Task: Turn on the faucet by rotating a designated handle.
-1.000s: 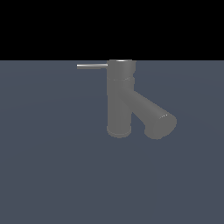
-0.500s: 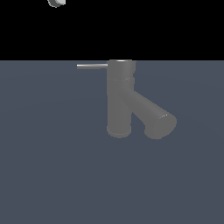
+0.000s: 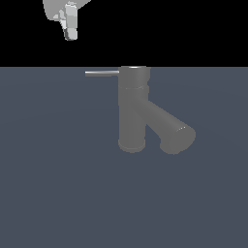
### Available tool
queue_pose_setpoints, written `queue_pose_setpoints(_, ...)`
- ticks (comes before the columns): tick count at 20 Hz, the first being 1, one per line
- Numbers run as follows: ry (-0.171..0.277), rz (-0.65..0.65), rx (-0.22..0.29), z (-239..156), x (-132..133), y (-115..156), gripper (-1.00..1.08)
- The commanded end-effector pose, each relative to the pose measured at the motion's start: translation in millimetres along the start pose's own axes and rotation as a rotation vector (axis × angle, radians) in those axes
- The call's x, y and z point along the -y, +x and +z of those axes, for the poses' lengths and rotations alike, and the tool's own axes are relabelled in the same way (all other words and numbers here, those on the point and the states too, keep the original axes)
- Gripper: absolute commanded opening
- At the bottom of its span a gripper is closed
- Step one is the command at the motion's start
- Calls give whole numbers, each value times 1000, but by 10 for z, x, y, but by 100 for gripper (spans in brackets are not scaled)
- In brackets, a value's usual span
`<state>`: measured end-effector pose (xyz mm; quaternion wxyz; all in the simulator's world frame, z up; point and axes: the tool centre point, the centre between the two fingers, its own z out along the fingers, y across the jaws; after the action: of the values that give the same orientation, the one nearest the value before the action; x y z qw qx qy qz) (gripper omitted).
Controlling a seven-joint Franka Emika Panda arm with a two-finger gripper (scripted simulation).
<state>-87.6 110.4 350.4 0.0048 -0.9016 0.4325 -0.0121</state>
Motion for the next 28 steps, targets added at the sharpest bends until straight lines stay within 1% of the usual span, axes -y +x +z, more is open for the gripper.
queue_pose_setpoints(1,-1,53,2,101,107,63,-100)
queue_pose_setpoints(9,-9,217,8,418,409,307,-100)
queue_pose_setpoints(14,-15,307,10,593,552,464,-100)
queue_pose_setpoints(21,-21,396,12,762,676,635,-100)
queue_pose_setpoints(28,-23,433,13,831,723,712,-100)
